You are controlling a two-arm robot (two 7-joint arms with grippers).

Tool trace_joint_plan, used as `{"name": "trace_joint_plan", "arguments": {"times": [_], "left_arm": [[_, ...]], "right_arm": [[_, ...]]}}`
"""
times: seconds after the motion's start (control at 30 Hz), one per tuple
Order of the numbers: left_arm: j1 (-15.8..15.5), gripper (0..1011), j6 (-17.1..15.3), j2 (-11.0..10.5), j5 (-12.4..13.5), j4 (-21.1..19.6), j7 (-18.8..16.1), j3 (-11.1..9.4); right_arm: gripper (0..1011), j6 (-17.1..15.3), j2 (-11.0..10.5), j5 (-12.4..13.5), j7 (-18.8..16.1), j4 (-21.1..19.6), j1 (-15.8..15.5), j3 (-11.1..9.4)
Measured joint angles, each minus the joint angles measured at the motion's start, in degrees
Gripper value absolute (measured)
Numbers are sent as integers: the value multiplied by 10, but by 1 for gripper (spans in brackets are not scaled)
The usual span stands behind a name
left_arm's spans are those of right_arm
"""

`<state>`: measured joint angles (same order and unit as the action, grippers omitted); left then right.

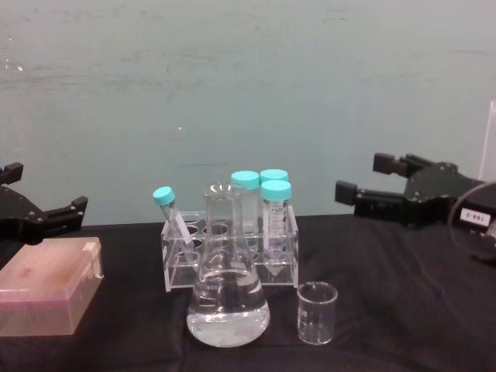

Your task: Place the experimental apparatus aside using one hand.

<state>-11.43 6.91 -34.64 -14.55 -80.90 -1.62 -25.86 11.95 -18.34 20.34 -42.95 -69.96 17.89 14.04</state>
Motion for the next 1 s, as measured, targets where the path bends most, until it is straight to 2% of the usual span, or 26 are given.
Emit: {"name": "trace_joint_plan", "arguments": {"times": [0.13, 0.4, 1.0], "left_arm": [[0, 1000, 0, 0, 0, 0, 0, 0], [0, 1000, 0, 0, 0, 0, 0, 0], [0, 1000, 0, 0, 0, 0, 0, 0]], "right_arm": [[1003, 5, -4, 0, -9, 8, 5, 10], [1003, 19, -14, -6, -37, 43, 27, 44], [1003, 52, -12, -6, -78, 119, 76, 95]]}}
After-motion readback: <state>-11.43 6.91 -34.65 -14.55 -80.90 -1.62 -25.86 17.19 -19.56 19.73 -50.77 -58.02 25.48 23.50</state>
